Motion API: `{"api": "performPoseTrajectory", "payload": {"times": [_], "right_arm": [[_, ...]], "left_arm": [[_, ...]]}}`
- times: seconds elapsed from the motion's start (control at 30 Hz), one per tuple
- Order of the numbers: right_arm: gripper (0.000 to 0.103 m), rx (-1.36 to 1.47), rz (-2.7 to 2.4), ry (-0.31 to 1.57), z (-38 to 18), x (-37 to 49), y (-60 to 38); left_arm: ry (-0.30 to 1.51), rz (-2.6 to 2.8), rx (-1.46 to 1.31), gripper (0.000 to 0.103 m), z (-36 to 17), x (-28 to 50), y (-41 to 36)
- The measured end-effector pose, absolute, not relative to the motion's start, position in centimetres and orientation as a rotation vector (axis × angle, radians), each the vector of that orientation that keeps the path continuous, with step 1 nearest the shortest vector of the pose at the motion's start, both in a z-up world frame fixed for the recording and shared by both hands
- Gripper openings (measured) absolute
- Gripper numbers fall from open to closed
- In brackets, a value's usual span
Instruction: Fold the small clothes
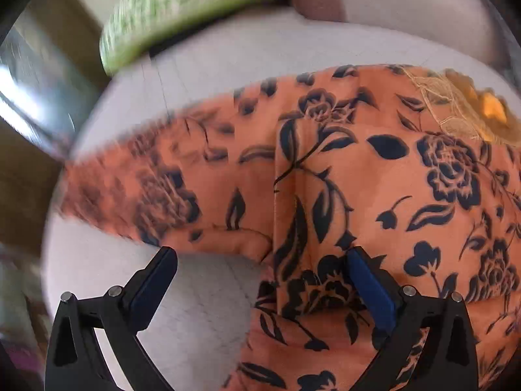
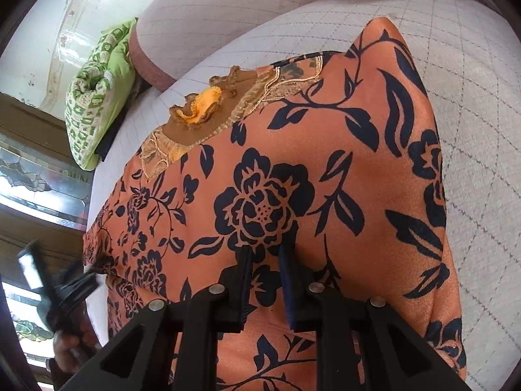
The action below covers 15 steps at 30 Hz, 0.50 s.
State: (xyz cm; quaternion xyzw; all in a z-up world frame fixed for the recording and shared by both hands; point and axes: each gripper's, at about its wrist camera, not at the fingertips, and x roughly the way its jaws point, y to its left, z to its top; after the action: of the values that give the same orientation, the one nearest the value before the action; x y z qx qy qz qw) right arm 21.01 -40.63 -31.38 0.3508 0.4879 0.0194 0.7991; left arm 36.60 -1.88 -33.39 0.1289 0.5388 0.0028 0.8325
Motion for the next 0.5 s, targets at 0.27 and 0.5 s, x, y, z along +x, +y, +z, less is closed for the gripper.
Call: {"api": "performPoseTrajectory", "payload": {"times": [0.27, 0.5], "right_arm": [[0.020, 0.730, 0.027, 1.045, -31.5, 21.2, -40.4], [0.021, 0.704, -0.038, 1.000, -31.4, 21.1, -39.2]], "left_arm": [[0.994, 0.137, -0.076, 0.103, -26.3, 37.5, 14.1], [1.048, 0.384, -0.514, 0.103, -28.5, 39.8, 31.2]]}}
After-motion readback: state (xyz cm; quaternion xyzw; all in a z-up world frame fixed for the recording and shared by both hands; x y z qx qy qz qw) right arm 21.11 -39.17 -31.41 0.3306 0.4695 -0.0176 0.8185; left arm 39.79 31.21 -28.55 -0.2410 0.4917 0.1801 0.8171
